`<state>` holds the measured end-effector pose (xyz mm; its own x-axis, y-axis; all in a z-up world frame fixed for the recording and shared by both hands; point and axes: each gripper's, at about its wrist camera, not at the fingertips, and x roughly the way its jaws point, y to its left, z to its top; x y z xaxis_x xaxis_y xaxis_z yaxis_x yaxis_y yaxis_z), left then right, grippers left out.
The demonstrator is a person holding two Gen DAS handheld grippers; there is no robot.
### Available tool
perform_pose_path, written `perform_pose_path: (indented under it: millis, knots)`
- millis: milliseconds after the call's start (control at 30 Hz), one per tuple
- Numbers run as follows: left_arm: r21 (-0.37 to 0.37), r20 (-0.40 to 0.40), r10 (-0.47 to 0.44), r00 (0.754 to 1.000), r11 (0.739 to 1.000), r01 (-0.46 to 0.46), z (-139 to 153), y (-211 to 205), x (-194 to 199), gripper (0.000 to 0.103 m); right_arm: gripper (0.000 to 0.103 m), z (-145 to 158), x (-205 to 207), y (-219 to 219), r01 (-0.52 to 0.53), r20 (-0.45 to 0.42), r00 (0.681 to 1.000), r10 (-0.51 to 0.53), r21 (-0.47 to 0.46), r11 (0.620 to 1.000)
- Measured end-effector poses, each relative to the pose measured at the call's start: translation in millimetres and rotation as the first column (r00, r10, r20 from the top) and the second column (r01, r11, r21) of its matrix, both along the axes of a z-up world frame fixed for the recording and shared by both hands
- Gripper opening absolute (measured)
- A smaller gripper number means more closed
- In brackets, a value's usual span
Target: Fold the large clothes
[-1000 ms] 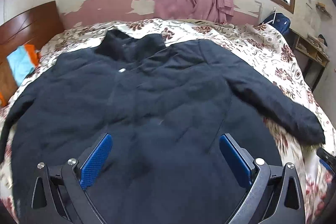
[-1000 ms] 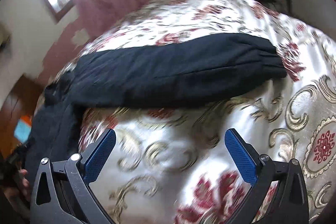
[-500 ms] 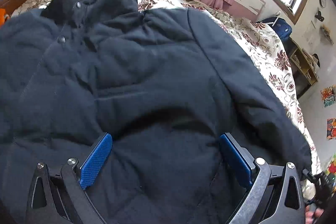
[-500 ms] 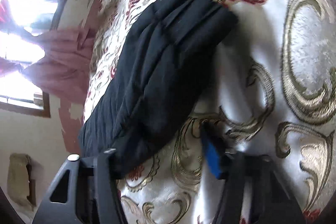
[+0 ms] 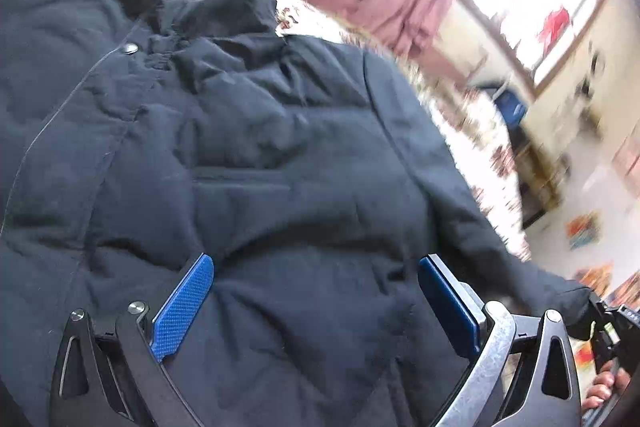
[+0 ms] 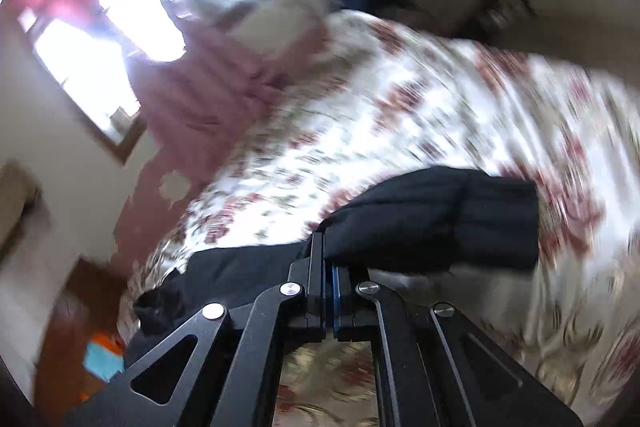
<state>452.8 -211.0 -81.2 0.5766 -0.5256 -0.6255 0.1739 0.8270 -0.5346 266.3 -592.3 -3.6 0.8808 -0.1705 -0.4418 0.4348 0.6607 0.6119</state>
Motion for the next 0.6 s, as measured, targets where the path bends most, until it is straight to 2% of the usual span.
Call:
perform_pose_path:
  millis: [67,133,200,300,400,467,600]
  knots:
    - [-0.044,-0.037,0.034,0.999,0.998,-0.035,8.7,19.8,-3.5,0.102,0.003,36.5,12.5,10.6,-0.047,0.007,0.999,0.048,-0.112,0.993]
    - [-0.05,-0.047,0.05,0.998,0.997,-0.052,20.1,39.1,-10.3,0.102,0.003,73.9,29.1,27.9,-0.087,0.006,0.996,0.091,-0.25,0.964]
    - [-0.019,-0.039,0.061,0.997,0.998,-0.061,33.9,62.3,-21.0,0.102,0.003,104.2,39.4,54.6,-0.131,0.014,0.989,0.147,-0.374,0.918]
    - [0.045,-0.007,0.079,0.997,0.996,-0.079,47.4,97.0,-38.5,0.102,0.003,139.7,67.5,104.6,-0.192,0.022,0.972,0.235,-0.504,0.842]
    - [0.111,0.04,0.113,0.993,0.987,-0.117,61.0,144.4,-65.1,0.102,0.003,159.6,95.2,167.5,-0.267,0.008,0.943,0.333,-0.58,0.77]
    - [0.13,0.068,0.125,0.99,0.982,-0.133,66.1,165.9,-77.5,0.102,0.003,165.4,105.1,210.7,-0.325,-0.018,0.917,0.399,-0.614,0.719]
    - [0.166,0.123,0.183,0.975,0.965,-0.202,69.0,219.9,-103.9,0.102,0.003,154.4,120.2,298.6,-0.459,-0.098,0.844,0.527,-0.641,0.616]
